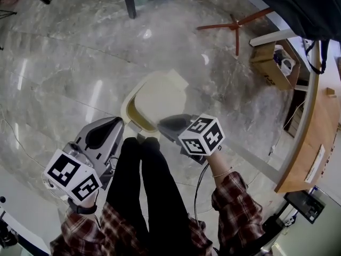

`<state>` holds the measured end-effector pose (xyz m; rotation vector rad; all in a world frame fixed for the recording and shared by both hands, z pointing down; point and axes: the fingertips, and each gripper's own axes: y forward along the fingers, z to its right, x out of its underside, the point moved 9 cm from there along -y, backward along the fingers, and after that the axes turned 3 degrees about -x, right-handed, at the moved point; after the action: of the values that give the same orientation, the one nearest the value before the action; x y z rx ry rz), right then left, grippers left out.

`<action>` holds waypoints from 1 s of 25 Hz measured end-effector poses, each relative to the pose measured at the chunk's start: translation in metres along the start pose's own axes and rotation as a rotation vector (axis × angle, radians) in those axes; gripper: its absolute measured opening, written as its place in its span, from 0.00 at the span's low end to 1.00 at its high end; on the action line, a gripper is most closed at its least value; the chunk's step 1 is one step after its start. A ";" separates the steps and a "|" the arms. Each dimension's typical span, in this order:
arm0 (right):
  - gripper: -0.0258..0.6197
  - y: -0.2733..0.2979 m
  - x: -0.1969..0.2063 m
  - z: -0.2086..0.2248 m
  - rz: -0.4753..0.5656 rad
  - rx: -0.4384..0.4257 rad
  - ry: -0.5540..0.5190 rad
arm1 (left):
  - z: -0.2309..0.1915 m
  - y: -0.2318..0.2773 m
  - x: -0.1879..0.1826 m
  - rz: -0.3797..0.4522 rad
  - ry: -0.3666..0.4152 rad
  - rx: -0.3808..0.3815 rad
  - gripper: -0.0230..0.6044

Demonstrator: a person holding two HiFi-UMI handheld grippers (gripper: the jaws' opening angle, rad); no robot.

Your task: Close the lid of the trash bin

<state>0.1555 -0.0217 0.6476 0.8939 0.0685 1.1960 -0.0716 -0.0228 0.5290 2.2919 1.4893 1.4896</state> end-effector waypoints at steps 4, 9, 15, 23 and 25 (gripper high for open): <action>0.12 0.036 0.020 0.003 -0.007 0.002 0.055 | -0.013 -0.002 0.021 -0.016 -0.023 0.000 0.05; 0.12 0.077 0.043 0.011 -0.031 0.016 0.071 | -0.036 0.006 0.058 -0.045 -0.080 -0.002 0.05; 0.12 0.119 0.058 0.024 -0.104 0.077 0.078 | -0.063 0.010 0.090 -0.075 -0.135 -0.003 0.05; 0.12 0.152 0.066 0.037 -0.208 0.168 0.062 | -0.088 0.017 0.106 -0.122 -0.129 0.018 0.05; 0.12 0.155 0.065 0.037 -0.236 0.188 0.043 | -0.092 0.017 0.105 -0.118 -0.131 0.015 0.05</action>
<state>0.0802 0.0234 0.7962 0.9942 0.3176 0.9987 -0.1169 0.0034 0.6592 2.2188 1.5732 1.2775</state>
